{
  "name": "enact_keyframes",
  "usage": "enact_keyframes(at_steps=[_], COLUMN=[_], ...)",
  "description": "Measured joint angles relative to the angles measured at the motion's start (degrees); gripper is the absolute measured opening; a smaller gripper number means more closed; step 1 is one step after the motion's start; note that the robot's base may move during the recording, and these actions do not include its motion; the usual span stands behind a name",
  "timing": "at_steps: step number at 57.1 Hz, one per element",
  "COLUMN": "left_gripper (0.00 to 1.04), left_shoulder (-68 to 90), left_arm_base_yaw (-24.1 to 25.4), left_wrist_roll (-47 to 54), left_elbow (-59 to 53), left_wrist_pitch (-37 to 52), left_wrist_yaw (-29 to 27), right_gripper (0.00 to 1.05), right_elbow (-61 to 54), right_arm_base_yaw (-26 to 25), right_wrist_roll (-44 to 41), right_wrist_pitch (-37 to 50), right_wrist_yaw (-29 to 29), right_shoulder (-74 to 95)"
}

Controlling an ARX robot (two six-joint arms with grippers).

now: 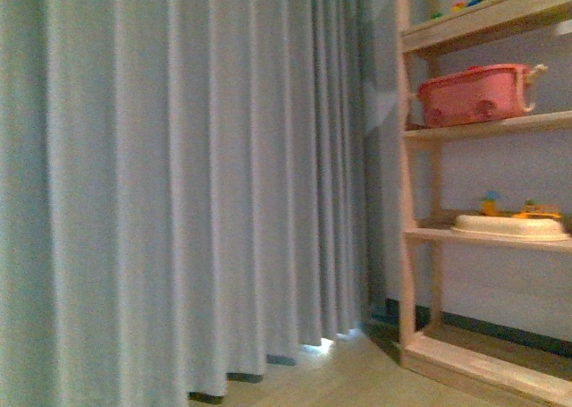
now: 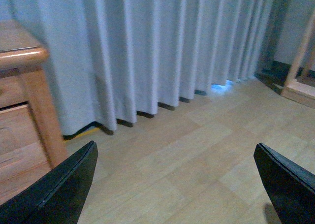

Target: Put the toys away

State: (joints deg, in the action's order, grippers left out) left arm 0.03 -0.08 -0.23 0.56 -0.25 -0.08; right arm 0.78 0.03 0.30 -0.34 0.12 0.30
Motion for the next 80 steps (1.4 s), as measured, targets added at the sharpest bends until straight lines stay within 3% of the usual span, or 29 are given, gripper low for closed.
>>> enact_keyframes(at_steps=[80], left_gripper=[0.99], left_shoulder=[0.00], left_arm_base_yaw=[-0.07], left_wrist_roll=[0.00], left_elbow=[0.00], left_wrist_pitch=[0.00], left_wrist_yaw=[0.09], right_gripper=[0.10], right_elbow=[0.00], right_arm_base_yaw=[0.00], right_wrist_roll=[0.00], right_wrist_pitch=[0.00], right_wrist_yaw=[-0.17], right_shoulder=[0.02])
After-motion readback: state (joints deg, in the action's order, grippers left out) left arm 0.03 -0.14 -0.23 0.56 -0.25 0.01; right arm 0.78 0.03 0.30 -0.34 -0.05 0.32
